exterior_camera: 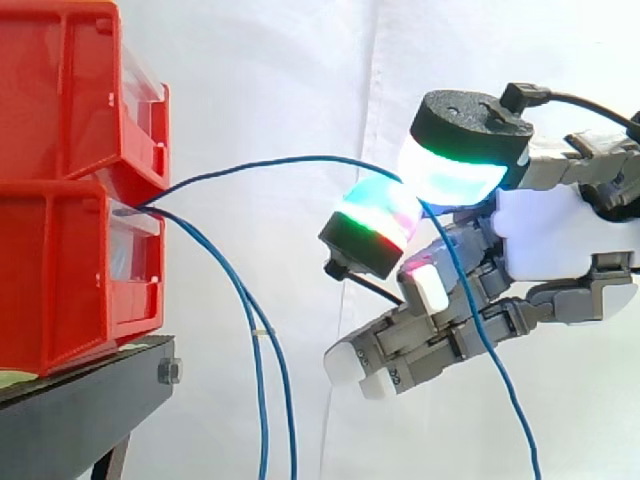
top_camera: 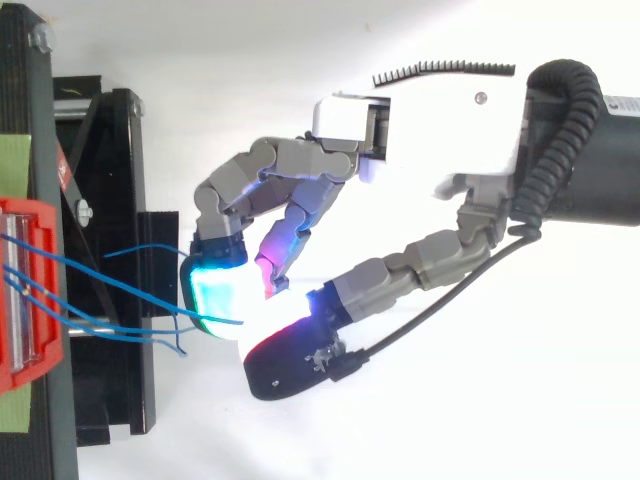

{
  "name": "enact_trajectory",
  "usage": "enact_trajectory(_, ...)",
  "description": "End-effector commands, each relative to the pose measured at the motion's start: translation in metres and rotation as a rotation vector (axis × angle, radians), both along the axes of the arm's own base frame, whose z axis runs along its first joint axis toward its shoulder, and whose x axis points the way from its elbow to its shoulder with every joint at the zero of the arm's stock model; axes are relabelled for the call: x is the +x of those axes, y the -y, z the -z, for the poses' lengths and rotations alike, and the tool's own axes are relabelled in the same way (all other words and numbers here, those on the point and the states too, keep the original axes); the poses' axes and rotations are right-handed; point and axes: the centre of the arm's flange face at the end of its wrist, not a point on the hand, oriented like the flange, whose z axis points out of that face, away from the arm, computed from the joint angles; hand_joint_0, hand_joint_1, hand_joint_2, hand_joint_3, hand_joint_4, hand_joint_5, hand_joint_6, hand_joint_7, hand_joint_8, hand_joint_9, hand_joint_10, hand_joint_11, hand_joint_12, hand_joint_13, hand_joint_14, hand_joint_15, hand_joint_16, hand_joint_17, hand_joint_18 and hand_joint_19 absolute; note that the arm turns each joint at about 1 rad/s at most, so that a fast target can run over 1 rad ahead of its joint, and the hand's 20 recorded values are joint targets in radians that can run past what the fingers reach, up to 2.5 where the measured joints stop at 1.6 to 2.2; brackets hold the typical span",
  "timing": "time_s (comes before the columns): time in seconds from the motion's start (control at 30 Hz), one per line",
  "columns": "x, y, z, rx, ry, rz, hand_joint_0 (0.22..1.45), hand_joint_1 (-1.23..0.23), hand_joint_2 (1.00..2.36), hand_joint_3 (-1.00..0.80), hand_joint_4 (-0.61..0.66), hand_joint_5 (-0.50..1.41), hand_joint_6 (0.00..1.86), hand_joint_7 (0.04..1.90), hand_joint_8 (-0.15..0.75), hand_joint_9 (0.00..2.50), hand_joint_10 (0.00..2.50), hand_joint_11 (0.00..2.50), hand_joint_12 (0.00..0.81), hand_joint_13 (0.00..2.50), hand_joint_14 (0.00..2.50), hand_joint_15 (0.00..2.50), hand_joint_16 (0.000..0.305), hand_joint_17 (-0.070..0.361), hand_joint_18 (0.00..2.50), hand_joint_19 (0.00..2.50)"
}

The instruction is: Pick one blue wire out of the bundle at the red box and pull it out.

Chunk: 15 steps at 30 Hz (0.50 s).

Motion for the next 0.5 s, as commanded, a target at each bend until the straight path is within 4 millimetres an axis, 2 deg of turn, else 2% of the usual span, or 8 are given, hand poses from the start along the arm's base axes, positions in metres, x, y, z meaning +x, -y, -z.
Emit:
enact_trajectory(0.0, 0.0, -0.0003, 0.0002, 0.0, 0.0, 0.0, 0.56, -0.84, 1.12, -0.01, -0.09, -0.07, 0.83, 1.11, 0.263, 1.05, 0.02, 0.58, 0.436, 0.5, 0.01, 0.27, 0.071, 0.161, 0.31, 0.18)
enact_trajectory(0.47, 0.0001, -0.0014, 0.0002, 0.0, 0.0, -0.002, 0.56, -0.84, 1.15, -0.01, -0.09, -0.07, 0.83, 1.1, 0.268, 1.07, 0.02, 0.56, 0.435, 0.57, 0.01, 0.29, 0.071, 0.161, 0.34, 0.16)
